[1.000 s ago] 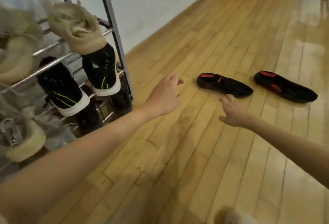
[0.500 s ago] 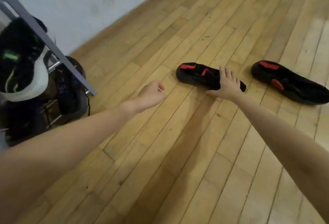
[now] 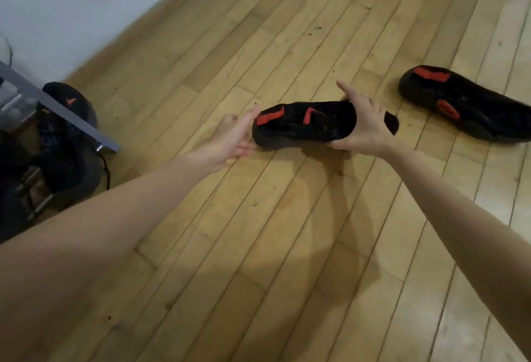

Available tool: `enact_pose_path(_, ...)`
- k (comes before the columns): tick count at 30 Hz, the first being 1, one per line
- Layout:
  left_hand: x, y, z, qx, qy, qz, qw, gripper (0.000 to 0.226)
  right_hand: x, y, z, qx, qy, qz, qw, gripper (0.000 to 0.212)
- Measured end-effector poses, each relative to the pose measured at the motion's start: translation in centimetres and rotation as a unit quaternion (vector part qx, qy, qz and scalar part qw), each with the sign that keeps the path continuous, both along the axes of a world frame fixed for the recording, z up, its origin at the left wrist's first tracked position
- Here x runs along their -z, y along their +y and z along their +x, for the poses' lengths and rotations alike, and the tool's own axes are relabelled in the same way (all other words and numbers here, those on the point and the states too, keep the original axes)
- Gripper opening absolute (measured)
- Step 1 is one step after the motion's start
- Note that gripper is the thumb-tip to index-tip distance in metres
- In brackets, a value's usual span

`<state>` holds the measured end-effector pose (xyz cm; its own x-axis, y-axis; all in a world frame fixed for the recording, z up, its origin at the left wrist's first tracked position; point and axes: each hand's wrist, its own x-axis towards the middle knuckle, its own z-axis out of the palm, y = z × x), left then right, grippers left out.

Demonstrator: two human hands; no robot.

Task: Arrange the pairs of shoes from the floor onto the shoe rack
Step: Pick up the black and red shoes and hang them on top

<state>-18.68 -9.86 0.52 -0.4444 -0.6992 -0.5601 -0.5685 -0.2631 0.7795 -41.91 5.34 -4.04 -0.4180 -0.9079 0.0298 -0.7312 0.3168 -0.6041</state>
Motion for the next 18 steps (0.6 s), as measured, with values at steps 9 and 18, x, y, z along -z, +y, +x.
enact_pose_path(9, 0.8, 2.1, -2.4, 0.119, 0.028, 0.154, 0.980, 0.039, -1.6, 4.1, -2.2, -0.066, 0.065, 0.046, 0.995, 0.110)
enact_pose_path(18, -0.2, 3.0, -5.5, 0.057, 0.093, 0.127, 0.986, 0.045, -1.5, 3.3, -9.0, 0.082, 0.140, 0.057, 0.985, 0.107)
